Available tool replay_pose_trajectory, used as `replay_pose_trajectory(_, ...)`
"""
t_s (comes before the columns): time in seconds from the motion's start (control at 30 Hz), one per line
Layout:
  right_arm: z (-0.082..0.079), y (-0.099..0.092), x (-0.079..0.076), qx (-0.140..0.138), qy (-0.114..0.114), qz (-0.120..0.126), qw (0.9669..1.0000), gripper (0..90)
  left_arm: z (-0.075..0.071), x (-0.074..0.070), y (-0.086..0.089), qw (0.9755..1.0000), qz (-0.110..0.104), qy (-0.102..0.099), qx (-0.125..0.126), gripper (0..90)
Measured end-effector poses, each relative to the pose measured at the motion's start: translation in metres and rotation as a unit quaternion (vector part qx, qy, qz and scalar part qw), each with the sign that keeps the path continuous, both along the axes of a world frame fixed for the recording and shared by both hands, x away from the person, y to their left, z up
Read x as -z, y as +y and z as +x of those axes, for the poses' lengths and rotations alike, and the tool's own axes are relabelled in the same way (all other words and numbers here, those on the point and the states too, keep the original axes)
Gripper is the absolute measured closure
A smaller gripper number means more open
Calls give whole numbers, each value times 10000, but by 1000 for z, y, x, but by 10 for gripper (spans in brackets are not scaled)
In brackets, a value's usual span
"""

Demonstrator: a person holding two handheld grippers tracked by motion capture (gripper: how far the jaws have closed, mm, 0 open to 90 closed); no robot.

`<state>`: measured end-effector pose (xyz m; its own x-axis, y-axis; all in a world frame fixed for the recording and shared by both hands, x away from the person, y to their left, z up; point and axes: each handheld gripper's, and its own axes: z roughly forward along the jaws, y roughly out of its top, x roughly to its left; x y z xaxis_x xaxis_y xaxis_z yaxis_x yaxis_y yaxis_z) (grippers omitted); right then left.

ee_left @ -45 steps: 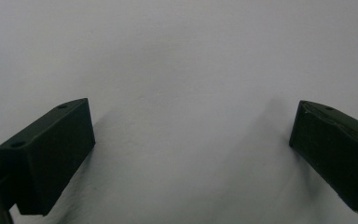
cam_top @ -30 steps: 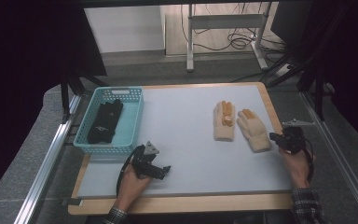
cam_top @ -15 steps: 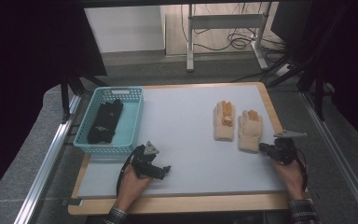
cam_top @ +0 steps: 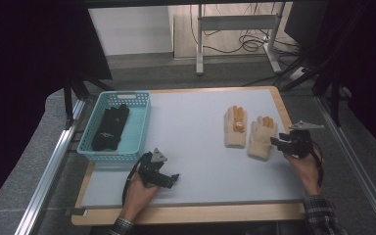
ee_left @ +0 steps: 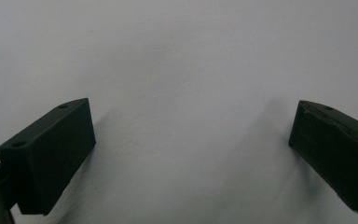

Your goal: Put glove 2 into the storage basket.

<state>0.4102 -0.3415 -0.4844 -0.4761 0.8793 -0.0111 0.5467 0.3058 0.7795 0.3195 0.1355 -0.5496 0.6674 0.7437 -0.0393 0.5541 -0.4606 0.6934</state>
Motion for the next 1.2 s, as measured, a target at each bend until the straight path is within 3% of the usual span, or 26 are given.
replay_pose_trajectory(0.23,33,20,14,-211,95,-180,9996,317,0,0,0,10000,-6,-2,-4,6)
replay_pose_trajectory(0.37,44,24,23,-263,189,-220,9992,287,0,0,0,10000,-10,-3,-6,6)
replay_pose_trajectory(0.5,48,34,33,-414,305,-626,9967,299,0,0,0,10000,3,-1,5,6)
replay_pose_trajectory(0.63,43,33,37,-308,266,-390,9984,392,0,0,0,10000,-6,-2,-4,6)
replay_pose_trajectory(0.7,40,33,35,-310,298,-368,9984,486,0,0,0,10000,-9,-3,-6,6)
replay_pose_trajectory(0.8,40,35,32,-235,422,-357,9982,548,0,0,0,10000,-7,-3,-4,6)
replay_pose_trajectory(1.0,38,31,28,-191,476,-101,9986,568,0,0,0,10000,-4,-2,-2,6)
replay_pose_trajectory(1.2,25,31,9,-260,247,8,9994,566,0,0,0,10000,-1,-3,-3,6)
